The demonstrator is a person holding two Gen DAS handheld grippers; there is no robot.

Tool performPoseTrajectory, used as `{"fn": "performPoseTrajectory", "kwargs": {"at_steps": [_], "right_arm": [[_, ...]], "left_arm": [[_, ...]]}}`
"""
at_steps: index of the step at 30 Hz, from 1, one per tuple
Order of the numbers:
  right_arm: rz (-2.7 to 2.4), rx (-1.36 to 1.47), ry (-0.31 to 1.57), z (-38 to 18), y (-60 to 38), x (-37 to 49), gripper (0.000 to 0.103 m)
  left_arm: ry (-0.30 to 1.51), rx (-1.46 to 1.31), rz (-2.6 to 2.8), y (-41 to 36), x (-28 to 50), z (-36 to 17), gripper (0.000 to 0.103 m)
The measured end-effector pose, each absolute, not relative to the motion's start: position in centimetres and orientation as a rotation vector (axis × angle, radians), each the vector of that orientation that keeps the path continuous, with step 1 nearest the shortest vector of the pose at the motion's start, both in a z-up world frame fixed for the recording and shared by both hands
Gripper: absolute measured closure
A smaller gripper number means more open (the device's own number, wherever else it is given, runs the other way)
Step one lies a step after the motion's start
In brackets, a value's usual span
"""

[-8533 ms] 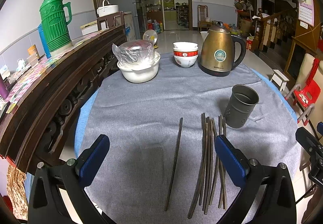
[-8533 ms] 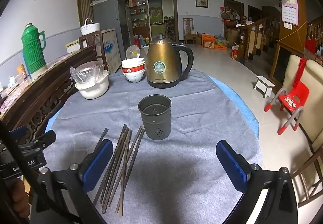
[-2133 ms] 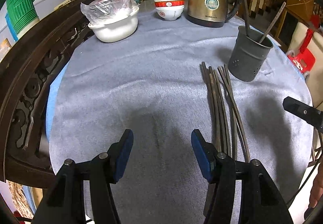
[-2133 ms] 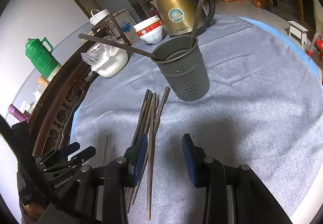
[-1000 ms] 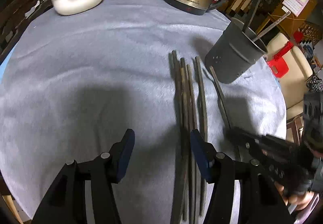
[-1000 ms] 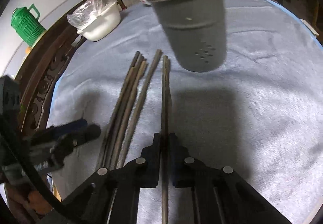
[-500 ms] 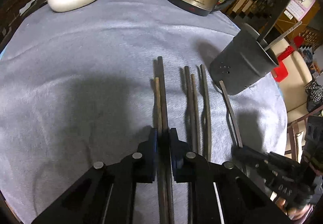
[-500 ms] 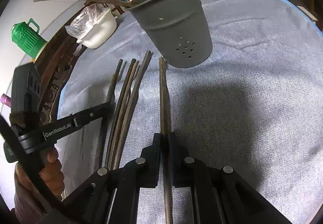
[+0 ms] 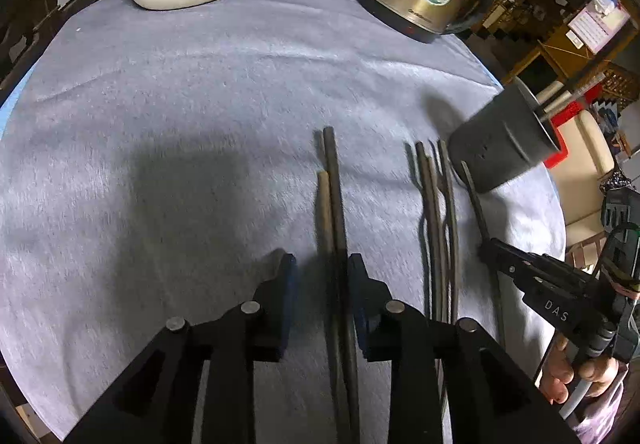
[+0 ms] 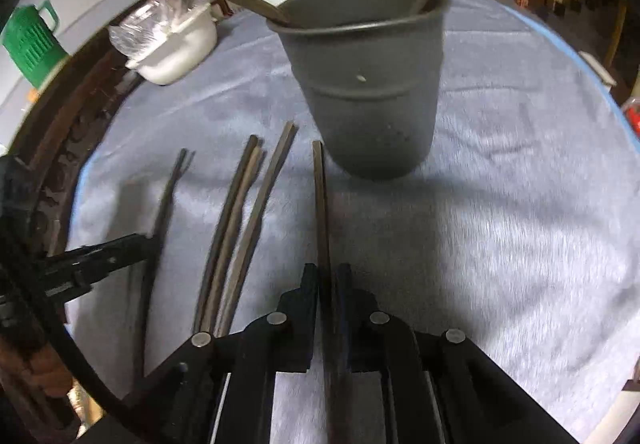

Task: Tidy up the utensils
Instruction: 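Lift both held chopsticks upright and carry them over the grey cup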

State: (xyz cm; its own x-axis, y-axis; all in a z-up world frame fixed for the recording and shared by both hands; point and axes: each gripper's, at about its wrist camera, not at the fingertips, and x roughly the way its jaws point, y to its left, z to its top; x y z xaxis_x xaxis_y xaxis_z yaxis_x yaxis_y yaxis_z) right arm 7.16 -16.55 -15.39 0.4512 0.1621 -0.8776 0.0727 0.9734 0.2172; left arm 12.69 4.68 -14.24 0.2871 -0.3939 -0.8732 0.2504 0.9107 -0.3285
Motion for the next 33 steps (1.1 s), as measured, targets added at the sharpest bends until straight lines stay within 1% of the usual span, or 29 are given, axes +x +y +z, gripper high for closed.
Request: {"fn": "performPoseTrajectory", "kwargs": {"at_steps": [4,5,6,7,10,23,29,33], "right_arm": [[0.038,0.179,1.072,-15.3,-15.7,8.3,0.090],[0.039,0.179,1.065,-15.3,-15.7,8.5,0.090],[0.044,0.176,1.060,-15.4,-15.7,8.6,0.091],[0.047,0.171,1.058,-15.4,-15.7,8.7,0.093],[0.065,0.180,1.055,-15.3,-16.1,8.4,0.096],[0.240,0.360,0.923,-10.8,-18.2,3.6,0.097],[0.253,0.379,0.886,-8.9,-18.7,1.4,0.097],[0.253,0.392,0.880,-9.0,-19.0,1.4,0.097]], "left_arm": [[1.210,-0.120,-0.432,3.9,13.9,-14.4,0.077],[1.208,-0.123,-0.436,3.8,14.3,-14.4,0.087],[1.212,-0.130,-0.444,3.7,14.5,-14.6,0.090],[1.211,-0.139,-0.447,3.7,14.6,-14.7,0.090],[1.197,-0.137,-0.444,3.6,14.6,-14.6,0.091],[1.119,-0.149,-0.558,3.8,10.8,-10.7,0.091],[1.141,-0.114,-0.499,4.1,11.2,-11.4,0.091],[1.163,-0.075,-0.486,3.5,11.1,-12.1,0.091]]}}
